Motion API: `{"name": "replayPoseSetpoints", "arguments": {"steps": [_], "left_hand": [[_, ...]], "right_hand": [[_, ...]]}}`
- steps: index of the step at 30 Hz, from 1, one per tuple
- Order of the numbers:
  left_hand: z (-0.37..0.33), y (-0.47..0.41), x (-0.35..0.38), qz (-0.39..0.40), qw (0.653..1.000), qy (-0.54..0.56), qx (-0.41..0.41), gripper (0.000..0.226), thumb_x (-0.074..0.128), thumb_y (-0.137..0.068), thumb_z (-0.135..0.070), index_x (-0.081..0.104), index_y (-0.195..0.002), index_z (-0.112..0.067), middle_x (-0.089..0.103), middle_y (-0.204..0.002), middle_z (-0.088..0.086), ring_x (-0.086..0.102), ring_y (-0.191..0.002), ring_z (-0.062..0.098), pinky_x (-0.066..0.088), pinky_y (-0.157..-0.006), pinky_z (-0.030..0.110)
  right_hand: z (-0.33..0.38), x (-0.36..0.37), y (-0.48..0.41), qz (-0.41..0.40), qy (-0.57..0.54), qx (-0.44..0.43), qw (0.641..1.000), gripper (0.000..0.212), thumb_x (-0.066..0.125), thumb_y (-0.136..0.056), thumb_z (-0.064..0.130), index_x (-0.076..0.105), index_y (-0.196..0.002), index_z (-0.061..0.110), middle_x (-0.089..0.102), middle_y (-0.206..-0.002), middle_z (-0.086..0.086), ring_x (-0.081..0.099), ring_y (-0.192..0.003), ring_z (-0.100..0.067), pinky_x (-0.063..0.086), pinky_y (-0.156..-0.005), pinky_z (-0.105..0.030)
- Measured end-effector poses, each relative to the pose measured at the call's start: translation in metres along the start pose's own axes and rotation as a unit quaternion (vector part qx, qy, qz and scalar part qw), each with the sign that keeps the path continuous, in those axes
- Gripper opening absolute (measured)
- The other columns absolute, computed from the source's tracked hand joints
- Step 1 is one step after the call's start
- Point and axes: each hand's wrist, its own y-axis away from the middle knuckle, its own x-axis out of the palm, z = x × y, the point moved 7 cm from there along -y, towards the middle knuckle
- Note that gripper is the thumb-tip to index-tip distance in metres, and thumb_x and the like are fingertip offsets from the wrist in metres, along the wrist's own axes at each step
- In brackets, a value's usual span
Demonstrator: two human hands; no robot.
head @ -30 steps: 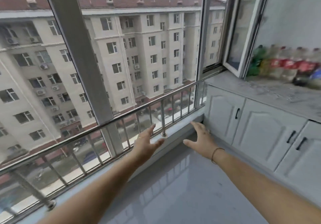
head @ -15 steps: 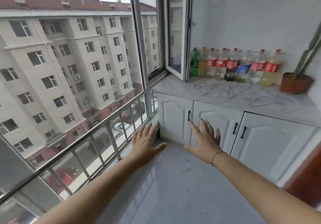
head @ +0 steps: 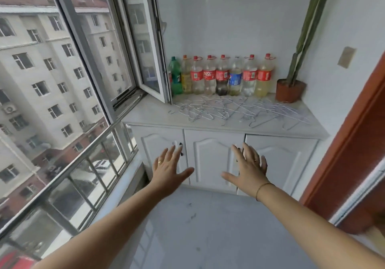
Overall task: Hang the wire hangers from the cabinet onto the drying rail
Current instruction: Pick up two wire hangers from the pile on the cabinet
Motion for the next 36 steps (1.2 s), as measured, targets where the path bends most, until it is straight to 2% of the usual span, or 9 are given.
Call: {"name": "replayPoseSetpoints", "arguments": {"steps": [4, 10, 15, 18, 20, 27, 36], "left_hand": [[-0.028, -0.072, 0.032, 0.004, 1.0, 0.008, 0.002, 0.079, 0.044, -0.087, -0.061, 0.007, -0.15, -0.032, 0.005, -0.16, -0.004, -0.003, -0.147, 0.017, 0.001, -0.117, 0.04], [-0.067, -0.166, 0.07, 0.008, 0.999, 0.027, -0.022, 0.083, 0.041, -0.082, -0.068, 0.011, -0.15, -0.032, 0.01, -0.159, -0.004, 0.001, -0.147, 0.017, 0.004, -0.118, 0.039], [-0.094, -0.23, 0.096, 0.027, 0.999, 0.04, -0.021, 0.098, 0.028, -0.066, -0.079, 0.02, -0.149, -0.027, 0.021, -0.156, -0.002, 0.011, -0.146, 0.02, 0.009, -0.117, 0.04], [-0.103, -0.275, 0.109, 0.027, 0.999, 0.034, -0.009, 0.077, 0.046, -0.085, -0.062, 0.022, -0.148, -0.025, 0.024, -0.155, -0.002, 0.013, -0.145, 0.021, 0.013, -0.116, 0.042], [-0.11, -0.303, 0.116, 0.021, 0.999, 0.031, -0.001, 0.072, 0.048, -0.087, -0.057, 0.023, -0.147, -0.025, 0.025, -0.154, -0.003, 0.015, -0.144, 0.02, 0.015, -0.115, 0.042], [-0.142, -0.432, 0.156, 0.048, 0.997, 0.036, 0.047, 0.067, 0.047, -0.088, -0.056, 0.029, -0.145, -0.026, 0.03, -0.15, -0.005, 0.019, -0.141, 0.019, 0.015, -0.113, 0.039], [-0.186, -0.578, 0.198, 0.098, 0.99, 0.033, 0.093, 0.063, 0.048, -0.087, -0.056, 0.038, -0.14, -0.023, 0.036, -0.148, -0.002, 0.026, -0.139, 0.023, 0.019, -0.112, 0.042]], "right_hand": [[-0.052, -0.004, -0.06, 0.009, 0.01, 0.021, 1.0, 0.087, 0.052, -0.08, 0.06, 0.005, -0.148, 0.031, -0.008, -0.157, 0.0, -0.01, -0.145, -0.021, -0.005, -0.115, -0.046], [-0.124, -0.025, -0.148, 0.027, -0.001, 0.029, 0.999, 0.08, 0.052, -0.085, 0.051, 0.009, -0.148, 0.028, -0.002, -0.156, -0.001, -0.004, -0.145, -0.021, 0.0, -0.116, -0.043], [-0.182, -0.035, -0.205, 0.016, -0.01, 0.057, 0.998, 0.071, 0.051, -0.088, 0.043, 0.016, -0.146, 0.021, 0.011, -0.154, -0.005, 0.008, -0.143, -0.022, 0.01, -0.115, -0.038], [-0.215, -0.031, -0.236, 0.019, -0.006, 0.08, 0.997, 0.067, 0.05, -0.089, 0.04, 0.02, -0.144, 0.019, 0.015, -0.152, -0.005, 0.015, -0.141, -0.024, 0.015, -0.114, -0.037], [-0.234, -0.03, -0.256, 0.017, -0.01, 0.093, 0.995, 0.065, 0.05, -0.089, 0.039, 0.02, -0.144, 0.019, 0.014, -0.152, -0.005, 0.015, -0.141, -0.024, 0.017, -0.113, -0.037], [-0.31, -0.031, -0.355, -0.008, -0.016, 0.17, 0.985, 0.061, 0.053, -0.088, 0.033, 0.029, -0.14, 0.014, 0.027, -0.147, -0.008, 0.032, -0.132, -0.029, 0.031, -0.104, -0.037], [-0.398, -0.045, -0.451, -0.04, -0.057, 0.265, 0.962, 0.046, 0.054, -0.088, 0.024, 0.043, -0.131, 0.009, 0.043, -0.138, -0.012, 0.042, -0.123, -0.032, 0.037, -0.098, -0.036]]}}
